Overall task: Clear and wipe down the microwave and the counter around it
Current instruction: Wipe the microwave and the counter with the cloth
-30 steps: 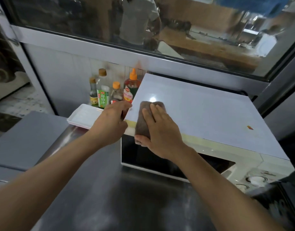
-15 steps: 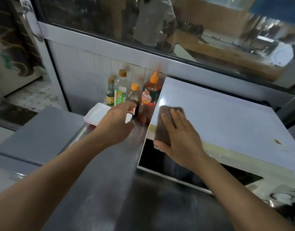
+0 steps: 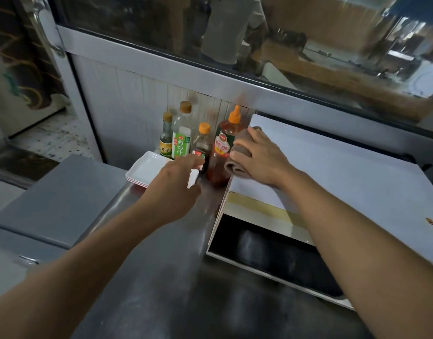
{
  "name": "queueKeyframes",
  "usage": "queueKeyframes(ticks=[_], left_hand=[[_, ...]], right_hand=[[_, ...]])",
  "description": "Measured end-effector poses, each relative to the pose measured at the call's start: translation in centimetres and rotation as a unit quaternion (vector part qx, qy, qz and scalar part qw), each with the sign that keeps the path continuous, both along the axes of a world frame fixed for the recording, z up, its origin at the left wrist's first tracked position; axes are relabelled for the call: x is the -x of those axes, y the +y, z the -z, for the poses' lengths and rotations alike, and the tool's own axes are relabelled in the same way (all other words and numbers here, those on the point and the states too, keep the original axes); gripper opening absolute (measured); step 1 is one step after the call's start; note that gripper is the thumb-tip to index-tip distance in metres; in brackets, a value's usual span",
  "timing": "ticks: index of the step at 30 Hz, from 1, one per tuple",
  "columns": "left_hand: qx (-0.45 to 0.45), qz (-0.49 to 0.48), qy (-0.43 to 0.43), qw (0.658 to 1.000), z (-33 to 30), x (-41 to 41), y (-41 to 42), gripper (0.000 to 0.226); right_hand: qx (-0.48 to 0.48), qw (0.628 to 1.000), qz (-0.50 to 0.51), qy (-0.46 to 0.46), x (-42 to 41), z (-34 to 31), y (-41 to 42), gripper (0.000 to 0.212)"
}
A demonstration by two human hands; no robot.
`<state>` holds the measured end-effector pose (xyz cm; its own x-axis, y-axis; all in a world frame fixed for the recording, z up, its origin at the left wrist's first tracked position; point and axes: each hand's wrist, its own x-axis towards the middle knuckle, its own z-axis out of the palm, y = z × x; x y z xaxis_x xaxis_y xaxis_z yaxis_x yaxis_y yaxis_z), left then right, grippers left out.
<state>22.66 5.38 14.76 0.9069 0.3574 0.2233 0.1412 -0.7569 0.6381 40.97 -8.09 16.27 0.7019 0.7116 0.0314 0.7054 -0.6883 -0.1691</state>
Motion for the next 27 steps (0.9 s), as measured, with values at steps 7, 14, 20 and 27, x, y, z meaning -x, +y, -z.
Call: queueKeyframes(ticks=[7,14,20,27], left_hand=[[-0.015,0.014,-0.021,1.000,-0.7,0.5,-1.0,0.044],[-0.015,0.025,-0.032,0.999,-1.8,0.7,-2.0,0.042],[-0.007,0.050,-0.036,0.998,-2.4,1.1,-3.5,0.039],[-0.037,0.104,0.013,0.994,-1.4,1.0,-5.6,0.046]], right_hand=[[-0.025,0.999,-0.022,0.005,1.4,0.5,-0.7,0.042],[-0.010,0.994,-0.067,-0.086,10.0,1.4,-3.7,0.059],[0.011,0.983,-0.036,-0.177,11.7,2.5,-5.0,0.070],[0.051,0.977,0.095,-0.183,10.8,2.1,-16.5,0.078]])
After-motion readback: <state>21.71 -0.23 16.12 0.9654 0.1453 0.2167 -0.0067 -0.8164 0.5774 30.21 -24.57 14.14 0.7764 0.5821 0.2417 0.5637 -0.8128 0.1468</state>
